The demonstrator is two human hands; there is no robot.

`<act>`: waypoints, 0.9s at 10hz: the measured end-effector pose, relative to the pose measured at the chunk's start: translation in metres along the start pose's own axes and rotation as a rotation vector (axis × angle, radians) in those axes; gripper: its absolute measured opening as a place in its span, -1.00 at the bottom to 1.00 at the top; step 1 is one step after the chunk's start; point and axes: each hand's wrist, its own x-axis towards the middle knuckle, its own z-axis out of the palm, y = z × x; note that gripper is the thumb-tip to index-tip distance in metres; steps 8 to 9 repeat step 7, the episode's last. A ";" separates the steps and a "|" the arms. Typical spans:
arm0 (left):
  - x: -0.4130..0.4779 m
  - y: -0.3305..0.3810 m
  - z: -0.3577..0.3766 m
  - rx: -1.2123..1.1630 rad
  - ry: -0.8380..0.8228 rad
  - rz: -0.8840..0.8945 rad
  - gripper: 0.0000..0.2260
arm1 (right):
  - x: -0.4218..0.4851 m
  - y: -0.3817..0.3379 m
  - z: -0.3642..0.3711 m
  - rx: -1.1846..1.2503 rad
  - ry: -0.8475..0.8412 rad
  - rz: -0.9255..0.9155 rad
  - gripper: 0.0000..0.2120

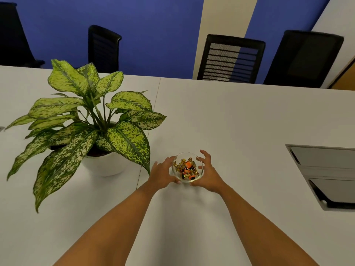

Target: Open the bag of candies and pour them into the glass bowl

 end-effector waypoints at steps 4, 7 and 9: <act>0.016 -0.011 0.007 0.086 -0.070 -0.047 -0.11 | 0.014 0.014 0.006 0.025 -0.015 0.038 0.28; 0.008 -0.006 0.001 0.112 -0.215 -0.141 0.09 | 0.006 0.014 0.008 0.019 0.017 0.060 0.32; 0.008 -0.006 0.001 0.112 -0.215 -0.141 0.09 | 0.006 0.014 0.008 0.019 0.017 0.060 0.32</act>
